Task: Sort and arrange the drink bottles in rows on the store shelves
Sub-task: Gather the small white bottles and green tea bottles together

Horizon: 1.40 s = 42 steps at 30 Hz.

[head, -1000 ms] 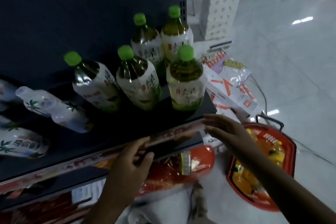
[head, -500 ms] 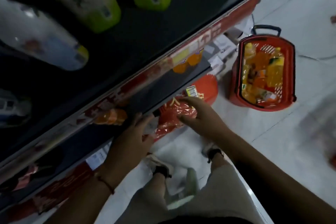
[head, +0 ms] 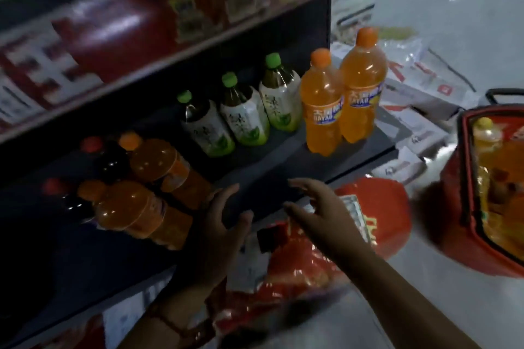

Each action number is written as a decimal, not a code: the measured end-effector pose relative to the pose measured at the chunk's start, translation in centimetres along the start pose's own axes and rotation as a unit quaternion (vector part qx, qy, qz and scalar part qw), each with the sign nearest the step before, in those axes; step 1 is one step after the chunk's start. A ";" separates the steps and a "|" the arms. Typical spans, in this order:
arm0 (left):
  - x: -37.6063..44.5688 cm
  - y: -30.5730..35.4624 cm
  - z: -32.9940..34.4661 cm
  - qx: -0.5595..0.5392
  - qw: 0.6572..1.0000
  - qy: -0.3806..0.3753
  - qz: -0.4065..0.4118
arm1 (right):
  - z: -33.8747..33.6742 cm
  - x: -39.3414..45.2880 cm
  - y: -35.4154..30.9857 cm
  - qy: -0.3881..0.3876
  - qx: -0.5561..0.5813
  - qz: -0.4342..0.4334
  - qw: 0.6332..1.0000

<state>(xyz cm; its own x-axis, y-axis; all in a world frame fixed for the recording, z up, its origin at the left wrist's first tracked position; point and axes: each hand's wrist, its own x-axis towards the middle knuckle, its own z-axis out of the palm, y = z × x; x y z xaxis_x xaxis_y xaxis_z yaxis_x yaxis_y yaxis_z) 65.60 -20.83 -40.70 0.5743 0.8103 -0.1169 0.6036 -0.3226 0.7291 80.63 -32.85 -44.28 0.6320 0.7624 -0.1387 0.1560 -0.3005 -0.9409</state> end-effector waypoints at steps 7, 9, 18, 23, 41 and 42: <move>7.9 -0.9 0.7 -0.171 0.982 0.082 0.007 | 2.0 9.4 0.7 -0.008 -0.012 -0.125 0.992; 10.6 -0.4 0.1 -0.178 0.977 0.114 0.033 | 2.3 11.8 -1.0 0.006 -0.008 -0.148 0.989; 19.3 0.1 -1.3 -0.097 0.986 0.135 -0.004 | 4.1 18.5 -6.0 0.059 -0.136 -0.192 0.970; 20.3 0.4 -0.9 -0.291 0.939 0.178 -0.043 | 5.2 22.3 -7.1 0.048 -0.223 -0.141 0.963; 11.5 -4.2 5.0 -0.290 0.920 0.247 0.087 | 3.8 9.8 -2.1 0.222 -0.363 -0.202 0.882; 10.9 -4.6 4.8 -0.282 0.925 0.236 0.092 | 3.7 9.2 -1.7 0.217 -0.342 -0.207 0.890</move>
<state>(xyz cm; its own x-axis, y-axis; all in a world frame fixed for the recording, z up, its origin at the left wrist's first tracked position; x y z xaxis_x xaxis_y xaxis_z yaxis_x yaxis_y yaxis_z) 71.74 -12.91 -48.60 0.2532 0.9332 0.2551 0.0590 -0.2781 0.9587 83.33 -23.20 -45.09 0.6227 0.6410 0.4487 0.7767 -0.4368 -0.4539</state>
